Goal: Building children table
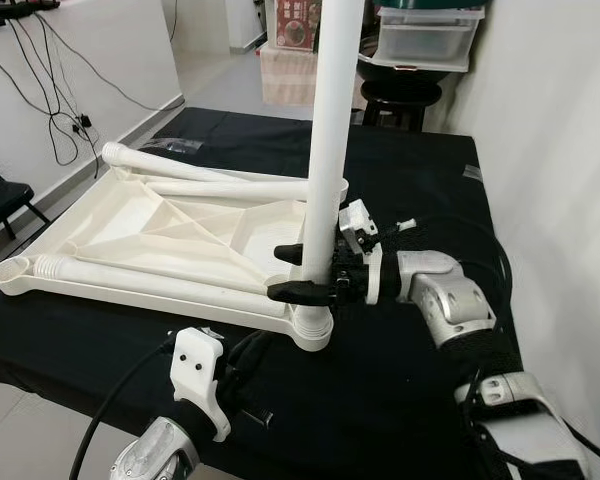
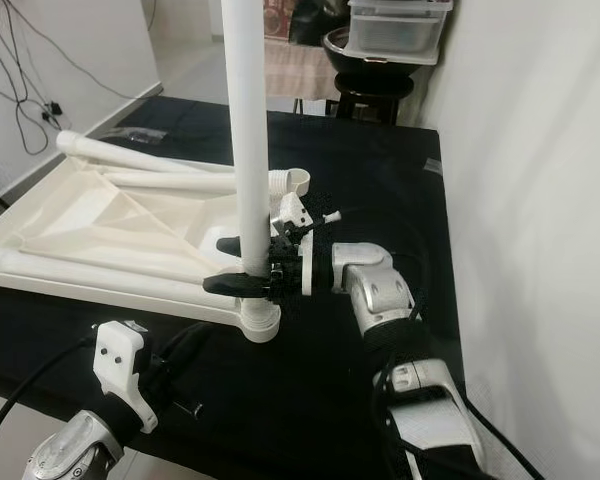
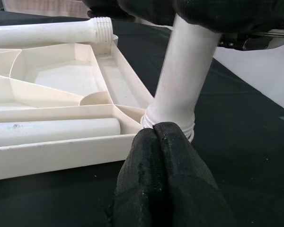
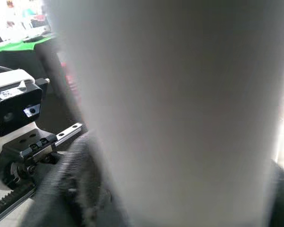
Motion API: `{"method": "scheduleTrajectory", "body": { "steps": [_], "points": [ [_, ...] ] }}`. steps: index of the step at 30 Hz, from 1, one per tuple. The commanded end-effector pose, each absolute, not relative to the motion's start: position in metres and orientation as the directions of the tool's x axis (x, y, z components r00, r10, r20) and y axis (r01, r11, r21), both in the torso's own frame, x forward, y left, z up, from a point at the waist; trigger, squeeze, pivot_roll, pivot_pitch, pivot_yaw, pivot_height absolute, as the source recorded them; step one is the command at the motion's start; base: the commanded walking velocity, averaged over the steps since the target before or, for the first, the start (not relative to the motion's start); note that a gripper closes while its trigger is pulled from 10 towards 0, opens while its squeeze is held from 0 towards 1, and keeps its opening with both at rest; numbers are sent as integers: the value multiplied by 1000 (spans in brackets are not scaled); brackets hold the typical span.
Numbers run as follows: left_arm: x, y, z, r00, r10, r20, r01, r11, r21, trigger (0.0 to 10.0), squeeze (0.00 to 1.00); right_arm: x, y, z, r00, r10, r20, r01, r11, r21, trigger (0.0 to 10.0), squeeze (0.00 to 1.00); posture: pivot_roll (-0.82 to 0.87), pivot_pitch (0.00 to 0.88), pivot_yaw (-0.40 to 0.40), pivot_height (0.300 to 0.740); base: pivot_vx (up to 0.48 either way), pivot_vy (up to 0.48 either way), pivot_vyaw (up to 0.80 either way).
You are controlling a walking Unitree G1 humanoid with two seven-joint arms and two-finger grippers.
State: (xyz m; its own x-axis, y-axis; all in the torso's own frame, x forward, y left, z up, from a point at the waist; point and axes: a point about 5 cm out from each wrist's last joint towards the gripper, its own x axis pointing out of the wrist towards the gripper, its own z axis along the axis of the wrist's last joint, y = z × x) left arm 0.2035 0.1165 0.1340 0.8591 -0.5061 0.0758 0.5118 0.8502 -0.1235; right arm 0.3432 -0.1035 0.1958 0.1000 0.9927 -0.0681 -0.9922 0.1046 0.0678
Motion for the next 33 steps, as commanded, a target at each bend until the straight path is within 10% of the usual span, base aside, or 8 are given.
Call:
{"method": "scheduleTrajectory", "body": {
  "steps": [1, 16, 20, 28, 29, 31, 32, 33],
  "points": [
    [202, 118, 130, 863, -502, 56, 504, 854, -128, 10000, 0, 341, -99, 193, 31, 997, -66, -994, 37, 104, 0, 0, 12, 55, -9, 740, 0, 0, 0],
    [201, 119, 131, 862, -504, 57, 507, 851, -136, 10000, 0, 337, -128, 176, 116, 990, -86, -988, 124, 95, 0, 0, -2, 75, -5, 740, 0, 0, 0],
    [200, 121, 132, 863, -503, 55, 505, 853, -133, 10000, 0, 352, -121, 157, 889, 431, -154, -445, 893, -70, 0, 0, 5, 87, -24, 740, 0, 0, 0],
    [200, 122, 133, 864, -501, 53, 504, 854, -131, 10000, 0, 317, -91, 140, 751, 623, -218, -635, 772, 19, 0, 0, 2, 93, -10, 740, 0, 0, 0],
    [200, 122, 133, 864, -500, 54, 503, 854, -134, 10000, 0, 318, -90, 137, 750, 614, -244, -632, 775, 9, 3725, 0, 1, 97, -12, 740, 0, 0, 0],
    [200, 122, 133, 865, -499, 55, 502, 854, -135, 10000, 0, 319, -89, 135, 751, 608, -258, -628, 778, 6, 3725, 0, 2, 98, -12, 740, 0, 0, 0],
    [199, 122, 133, 870, -490, 57, 493, 860, -131, 10000, 0, 318, -88, 137, 755, 608, -246, -626, 780, 7, 10000, 0, 3, 95, -13, 740, 0, 0, 0],
    [200, 123, 133, 872, -486, 59, 489, 862, -130, 10000, 0, 318, -89, 138, 747, 619, -243, -636, 771, 10, 10000, 1000, 1, 94, -15, 740, 0, 0, 0]
  ]
}}
